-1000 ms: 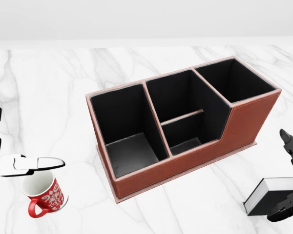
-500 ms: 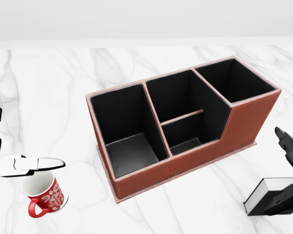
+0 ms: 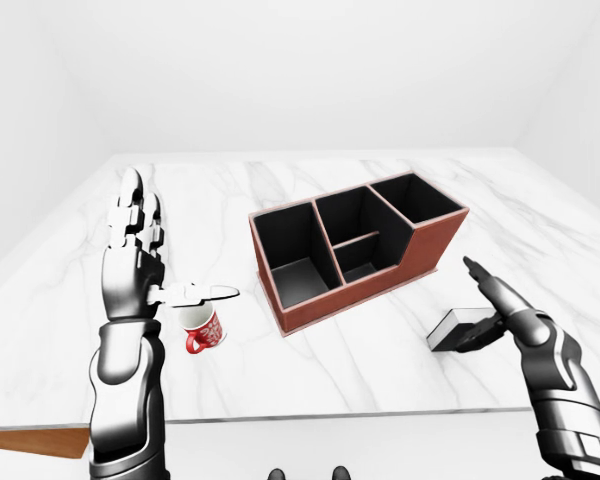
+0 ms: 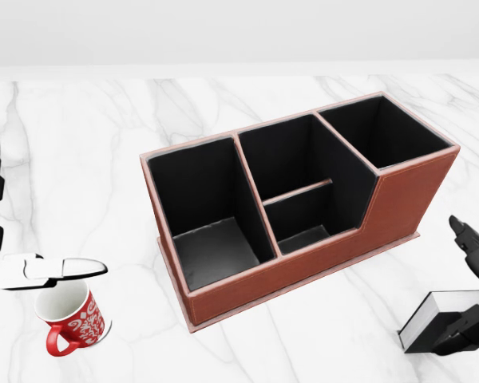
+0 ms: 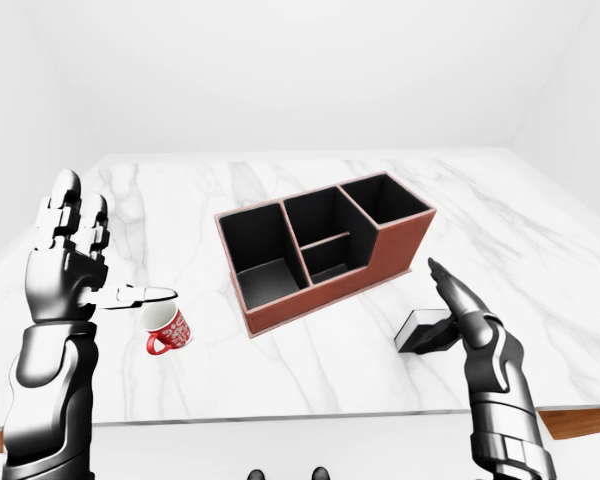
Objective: Pick up the book and place it in the back compartment of the caddy.
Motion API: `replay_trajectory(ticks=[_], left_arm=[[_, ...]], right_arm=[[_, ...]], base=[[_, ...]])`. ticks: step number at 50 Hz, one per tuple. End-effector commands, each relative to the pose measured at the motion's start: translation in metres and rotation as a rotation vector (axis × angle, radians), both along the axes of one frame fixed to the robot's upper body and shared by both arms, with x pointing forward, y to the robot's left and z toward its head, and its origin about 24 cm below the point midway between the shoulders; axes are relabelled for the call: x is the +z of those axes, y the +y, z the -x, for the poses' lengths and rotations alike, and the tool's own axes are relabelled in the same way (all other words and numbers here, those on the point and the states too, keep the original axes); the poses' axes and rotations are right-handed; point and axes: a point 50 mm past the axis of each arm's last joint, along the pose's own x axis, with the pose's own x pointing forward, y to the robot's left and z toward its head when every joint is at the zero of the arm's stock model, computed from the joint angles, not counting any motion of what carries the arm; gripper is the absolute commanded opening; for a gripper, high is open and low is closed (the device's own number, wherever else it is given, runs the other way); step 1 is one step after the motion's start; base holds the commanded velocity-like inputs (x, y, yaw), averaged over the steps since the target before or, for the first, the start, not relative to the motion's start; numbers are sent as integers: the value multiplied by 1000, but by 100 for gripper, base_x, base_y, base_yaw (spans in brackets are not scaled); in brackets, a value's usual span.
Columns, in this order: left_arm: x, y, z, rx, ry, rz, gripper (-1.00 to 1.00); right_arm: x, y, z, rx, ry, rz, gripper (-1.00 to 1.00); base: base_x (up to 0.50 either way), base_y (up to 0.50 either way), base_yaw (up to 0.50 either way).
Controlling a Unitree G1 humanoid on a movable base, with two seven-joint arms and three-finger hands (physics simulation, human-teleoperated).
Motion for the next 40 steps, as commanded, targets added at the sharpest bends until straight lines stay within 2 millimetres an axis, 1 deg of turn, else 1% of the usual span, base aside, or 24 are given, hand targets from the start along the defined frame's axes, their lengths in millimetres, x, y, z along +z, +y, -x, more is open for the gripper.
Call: replay_trajectory(ticks=[1, 10, 38, 39, 40], left_arm=[[0, 0, 0, 2, 1, 0, 100], [-2, 0, -1, 3, 8, 0, 100], [-2, 0, -1, 2, 11, -2, 100], [-2, 0, -1, 2, 8, -3, 100], [-2, 0, -1, 2, 8, -3, 100]], right_arm=[[-2, -5, 3, -14, 11, 0, 100], [-11, -8, 3, -22, 25, -5, 100], [-18, -6, 1, -16, 32, -20, 100], [-18, -6, 1, -19, 29, -23, -40], [-17, -6, 1, -19, 29, -25, -100]], base=[[0, 0, 0], [0, 0, 0], [0, 0, 0], [0, 0, 0], [0, 0, 0]])
